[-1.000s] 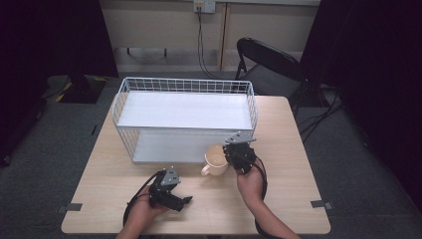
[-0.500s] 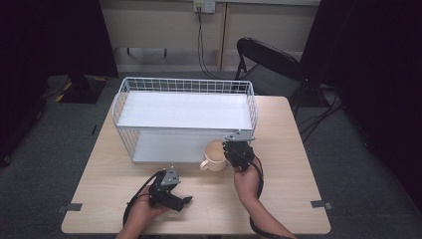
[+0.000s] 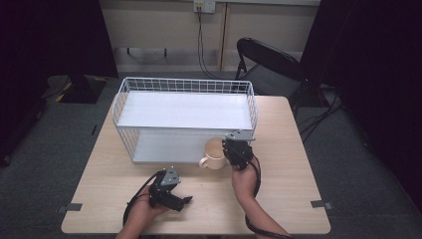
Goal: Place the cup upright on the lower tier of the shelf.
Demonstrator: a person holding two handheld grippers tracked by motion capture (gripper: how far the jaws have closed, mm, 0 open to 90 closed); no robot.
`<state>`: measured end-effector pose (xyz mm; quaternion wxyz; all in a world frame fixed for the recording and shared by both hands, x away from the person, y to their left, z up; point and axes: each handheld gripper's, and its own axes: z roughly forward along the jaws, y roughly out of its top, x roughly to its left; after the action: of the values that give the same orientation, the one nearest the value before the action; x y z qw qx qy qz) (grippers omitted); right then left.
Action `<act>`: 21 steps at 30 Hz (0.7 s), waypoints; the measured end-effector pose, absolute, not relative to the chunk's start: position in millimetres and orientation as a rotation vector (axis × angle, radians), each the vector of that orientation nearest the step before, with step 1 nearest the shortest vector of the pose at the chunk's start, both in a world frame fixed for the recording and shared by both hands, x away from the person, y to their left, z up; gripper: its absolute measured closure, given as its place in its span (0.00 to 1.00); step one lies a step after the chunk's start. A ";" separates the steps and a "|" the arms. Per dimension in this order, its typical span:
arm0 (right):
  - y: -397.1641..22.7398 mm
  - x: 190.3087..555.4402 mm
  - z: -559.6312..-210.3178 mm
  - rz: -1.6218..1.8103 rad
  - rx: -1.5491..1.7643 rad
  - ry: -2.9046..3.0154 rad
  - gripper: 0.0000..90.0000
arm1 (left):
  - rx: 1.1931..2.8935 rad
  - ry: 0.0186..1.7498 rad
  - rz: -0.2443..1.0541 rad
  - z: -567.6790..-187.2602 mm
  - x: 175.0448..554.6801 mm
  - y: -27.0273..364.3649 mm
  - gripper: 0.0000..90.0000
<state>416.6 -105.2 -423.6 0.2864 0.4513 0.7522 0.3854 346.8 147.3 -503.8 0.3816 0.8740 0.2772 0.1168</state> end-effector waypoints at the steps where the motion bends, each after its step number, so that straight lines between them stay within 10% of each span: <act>1: -105.3 417.0 -423.8 1.033 1.210 2.004 0.93 | 2.230 0.707 0.298 -503.8 346.8 147.3 0.09; 21: -103.5 423.0 -424.6 1.040 1.229 1.977 0.93 | 2.230 0.708 0.298 -503.8 346.8 147.3 0.09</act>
<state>423.0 -103.5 -424.6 0.2917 0.4612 0.7416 0.3901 346.8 147.3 -503.8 0.3817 0.8739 0.2774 0.1168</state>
